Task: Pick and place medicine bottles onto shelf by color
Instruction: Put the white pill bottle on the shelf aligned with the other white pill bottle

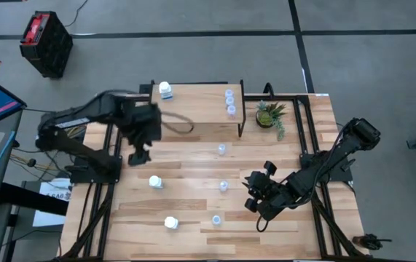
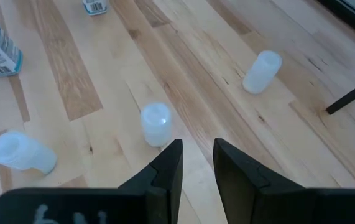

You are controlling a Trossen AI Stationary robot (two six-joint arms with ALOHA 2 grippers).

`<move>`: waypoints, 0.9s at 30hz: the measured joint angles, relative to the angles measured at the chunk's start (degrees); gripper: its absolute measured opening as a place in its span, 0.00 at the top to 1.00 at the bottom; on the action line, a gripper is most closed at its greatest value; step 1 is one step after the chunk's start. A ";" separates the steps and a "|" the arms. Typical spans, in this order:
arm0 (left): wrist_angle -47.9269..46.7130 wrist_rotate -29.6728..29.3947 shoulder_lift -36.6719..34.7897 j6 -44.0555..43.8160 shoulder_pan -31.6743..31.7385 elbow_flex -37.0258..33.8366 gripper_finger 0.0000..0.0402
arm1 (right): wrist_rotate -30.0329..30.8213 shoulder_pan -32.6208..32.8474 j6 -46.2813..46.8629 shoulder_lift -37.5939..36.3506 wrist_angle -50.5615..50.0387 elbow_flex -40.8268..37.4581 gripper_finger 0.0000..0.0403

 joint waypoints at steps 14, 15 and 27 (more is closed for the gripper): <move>22.10 -8.74 -18.71 -24.28 -19.19 -36.45 0.32 | 0.00 0.00 0.00 0.00 0.22 -0.01 0.72; 23.60 -9.37 -19.07 -25.53 -20.00 -38.56 0.32 | 0.02 0.00 0.00 0.00 0.27 0.01 0.72; 34.67 -19.61 -15.93 -27.08 -25.14 -51.00 0.32 | 0.00 0.00 -0.02 0.00 0.26 0.01 0.72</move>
